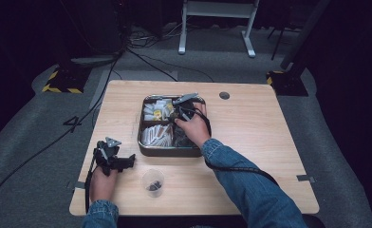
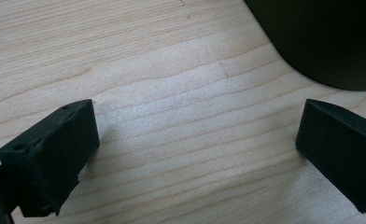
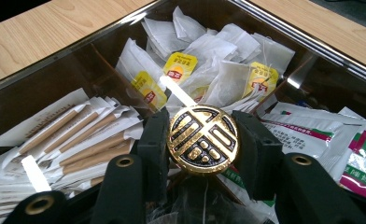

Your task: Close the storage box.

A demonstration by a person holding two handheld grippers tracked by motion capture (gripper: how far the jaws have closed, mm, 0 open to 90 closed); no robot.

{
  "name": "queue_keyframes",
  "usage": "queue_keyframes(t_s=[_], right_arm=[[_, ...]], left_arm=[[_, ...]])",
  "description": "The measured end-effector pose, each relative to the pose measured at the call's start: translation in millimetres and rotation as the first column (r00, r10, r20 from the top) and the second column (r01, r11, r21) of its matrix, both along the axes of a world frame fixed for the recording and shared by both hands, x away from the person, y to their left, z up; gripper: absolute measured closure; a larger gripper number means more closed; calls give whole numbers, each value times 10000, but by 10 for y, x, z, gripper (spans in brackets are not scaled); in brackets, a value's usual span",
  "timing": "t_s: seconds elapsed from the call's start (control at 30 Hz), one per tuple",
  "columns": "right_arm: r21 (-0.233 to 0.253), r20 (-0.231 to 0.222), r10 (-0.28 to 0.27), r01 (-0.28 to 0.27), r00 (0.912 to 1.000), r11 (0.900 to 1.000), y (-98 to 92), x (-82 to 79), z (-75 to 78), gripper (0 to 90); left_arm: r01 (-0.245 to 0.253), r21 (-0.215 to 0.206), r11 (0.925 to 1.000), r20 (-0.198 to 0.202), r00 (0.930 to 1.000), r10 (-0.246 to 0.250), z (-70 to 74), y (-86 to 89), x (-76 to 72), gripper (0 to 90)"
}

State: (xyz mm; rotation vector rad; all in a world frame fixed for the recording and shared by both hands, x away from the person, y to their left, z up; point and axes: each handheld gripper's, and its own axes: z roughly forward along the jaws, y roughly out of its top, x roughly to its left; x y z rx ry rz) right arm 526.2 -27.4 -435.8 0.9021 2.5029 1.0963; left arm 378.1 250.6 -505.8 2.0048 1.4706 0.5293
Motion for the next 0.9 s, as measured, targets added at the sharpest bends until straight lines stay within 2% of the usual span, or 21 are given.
queue_keyframes(t_s=[0.13,0.3,0.47,0.57,0.67,0.9], right_arm=[[38,-91,70,-70,9999,10000,-2,14,-8,583],[11,68,91,-91,9999,10000,-8,-19,-15,584],[33,38,106,-106,9999,9999,-11,-15,-16,581],[293,-187,138,-132,9997,9995,-26,-4,-15,526],[514,-48,79,-77,10000,9986,-34,-10,12,473],[766,-31,194,-192,9998,9969,-58,-51,128,429]], left_arm=[[-7,3,10000,3,10000,7,0,-1,0,0],[-8,5,10000,3,10000,8,0,-1,-1,0],[-11,1,10000,4,10000,11,0,-1,-1,0],[-9,2,10000,5,10000,9,0,-1,0,0],[6,25,10000,-7,10000,-6,1,1,0,0],[3,20,10000,-3,10000,-3,0,1,0,0]])
